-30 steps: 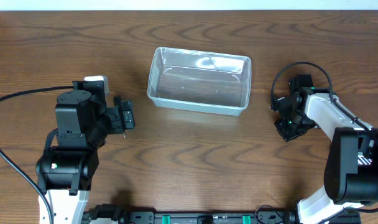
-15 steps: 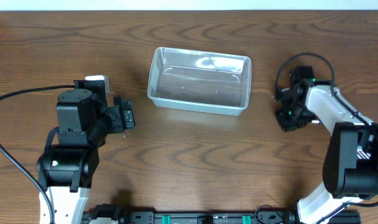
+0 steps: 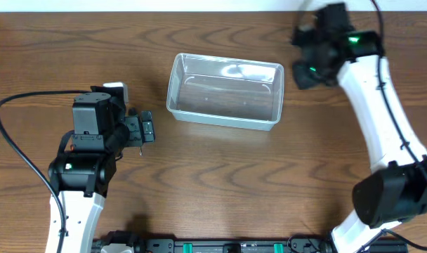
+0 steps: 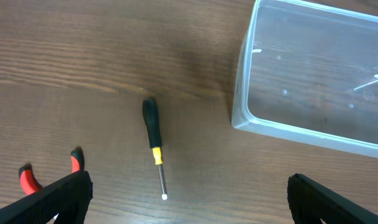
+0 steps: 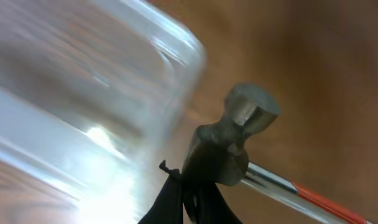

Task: Pack container
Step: 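Lift the hammer and carry it over the clear container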

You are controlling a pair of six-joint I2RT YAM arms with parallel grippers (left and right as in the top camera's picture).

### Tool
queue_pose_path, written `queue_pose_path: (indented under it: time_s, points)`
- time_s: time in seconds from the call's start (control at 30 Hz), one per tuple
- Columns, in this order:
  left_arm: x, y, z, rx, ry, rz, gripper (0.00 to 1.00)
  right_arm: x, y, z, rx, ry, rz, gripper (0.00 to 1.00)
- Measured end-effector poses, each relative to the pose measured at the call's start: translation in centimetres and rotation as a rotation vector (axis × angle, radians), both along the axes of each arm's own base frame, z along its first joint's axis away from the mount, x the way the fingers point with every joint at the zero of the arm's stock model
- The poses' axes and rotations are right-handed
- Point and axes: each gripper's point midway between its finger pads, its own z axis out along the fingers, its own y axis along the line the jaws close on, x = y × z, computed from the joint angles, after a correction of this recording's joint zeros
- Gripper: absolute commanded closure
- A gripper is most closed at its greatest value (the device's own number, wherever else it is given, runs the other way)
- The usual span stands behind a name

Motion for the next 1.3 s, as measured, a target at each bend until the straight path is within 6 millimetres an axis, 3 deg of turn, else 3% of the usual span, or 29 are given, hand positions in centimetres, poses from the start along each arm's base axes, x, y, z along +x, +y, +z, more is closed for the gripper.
queue_pose_path:
  time_s: [0.13, 0.27, 0.4, 0.5, 0.73, 1.03, 1.3]
  points:
    - [0.0, 0.0, 0.0, 0.000, 0.000, 0.000, 0.02, 0.9, 7.9, 2.9, 0.101, -0.141, 0.059, 0.99]
    - [0.0, 0.0, 0.0, 0.000, -0.001, 0.000, 0.02, 0.2, 14.2, 4.3, 0.214, -0.203, 0.076, 0.99]
    - [0.0, 0.0, 0.0, 0.000, -0.002, 0.000, 0.02, -1.4, 18.3, 3.4, 0.249, -0.177, 0.077, 0.99]
    - [0.0, 0.0, 0.2, -0.001, -0.007, 0.000, 0.02, -2.2, 20.3, 1.1, 0.237, -0.134, 0.053, 0.99]
    - [-0.4, 0.0, 1.1, -0.002, -0.041, 0.000, 0.02, -1.6, 21.0, -4.6, 0.195, -0.035, -0.051, 0.99]
    - [-0.6, 0.0, 1.7, -0.003, -0.061, 0.000, 0.01, -0.4, 19.7, -8.4, 0.166, 0.027, -0.143, 0.99]
    - [-0.7, 0.0, 1.5, -0.003, -0.055, 0.000, 0.02, -0.7, 19.6, -14.1, 0.099, 0.118, -0.155, 0.99]
